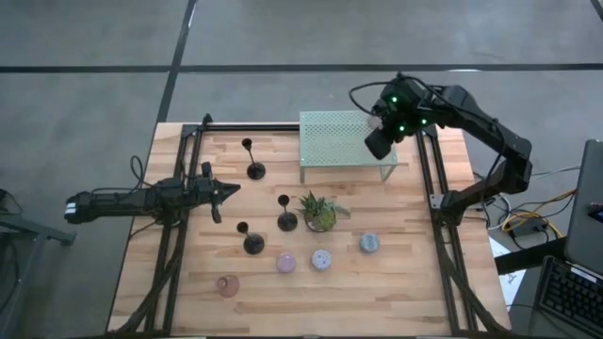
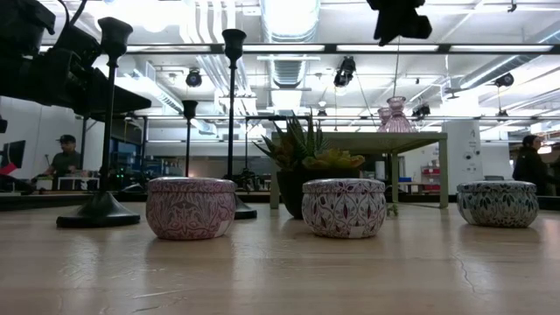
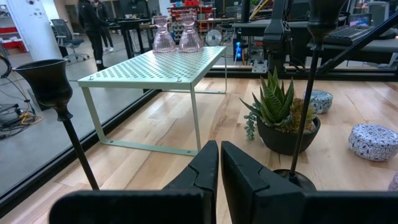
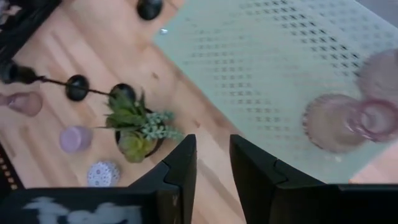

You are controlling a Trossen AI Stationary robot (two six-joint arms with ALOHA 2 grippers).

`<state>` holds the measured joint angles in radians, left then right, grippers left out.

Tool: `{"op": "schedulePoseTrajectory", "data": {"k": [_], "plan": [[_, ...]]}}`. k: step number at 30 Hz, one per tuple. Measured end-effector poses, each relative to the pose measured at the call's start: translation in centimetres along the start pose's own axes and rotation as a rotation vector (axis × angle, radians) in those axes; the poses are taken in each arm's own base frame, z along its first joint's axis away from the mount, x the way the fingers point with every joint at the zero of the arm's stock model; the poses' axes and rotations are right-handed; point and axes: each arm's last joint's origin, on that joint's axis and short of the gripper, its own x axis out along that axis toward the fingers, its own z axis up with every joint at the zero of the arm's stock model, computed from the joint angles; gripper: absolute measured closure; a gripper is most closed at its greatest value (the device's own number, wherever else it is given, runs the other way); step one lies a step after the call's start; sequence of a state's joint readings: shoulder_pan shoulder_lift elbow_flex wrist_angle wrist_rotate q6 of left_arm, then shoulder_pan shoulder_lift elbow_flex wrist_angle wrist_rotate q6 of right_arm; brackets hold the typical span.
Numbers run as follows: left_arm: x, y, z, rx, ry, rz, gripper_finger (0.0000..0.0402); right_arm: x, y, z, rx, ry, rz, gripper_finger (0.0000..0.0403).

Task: Pick & Place candle stick holders
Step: Put the bottom right black candle holder on the shelf

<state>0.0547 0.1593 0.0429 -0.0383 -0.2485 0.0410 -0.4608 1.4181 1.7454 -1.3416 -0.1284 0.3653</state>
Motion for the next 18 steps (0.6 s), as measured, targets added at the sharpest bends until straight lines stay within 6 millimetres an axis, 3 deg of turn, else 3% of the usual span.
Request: {"op": "schedulePoseTrajectory", "data": {"k": [10,18], "plan": [[0.0,0.0,0.0,0.000,0.000,0.000,0.0378,0.4,3.8,-0.8,-0.165,-0.044,0.107,0.0311],[0.0,0.0,0.0,0.000,0.000,0.000,0.0378,2.1,6.4,-2.1,-0.284,-0.044,0.177,0.0299]]}}
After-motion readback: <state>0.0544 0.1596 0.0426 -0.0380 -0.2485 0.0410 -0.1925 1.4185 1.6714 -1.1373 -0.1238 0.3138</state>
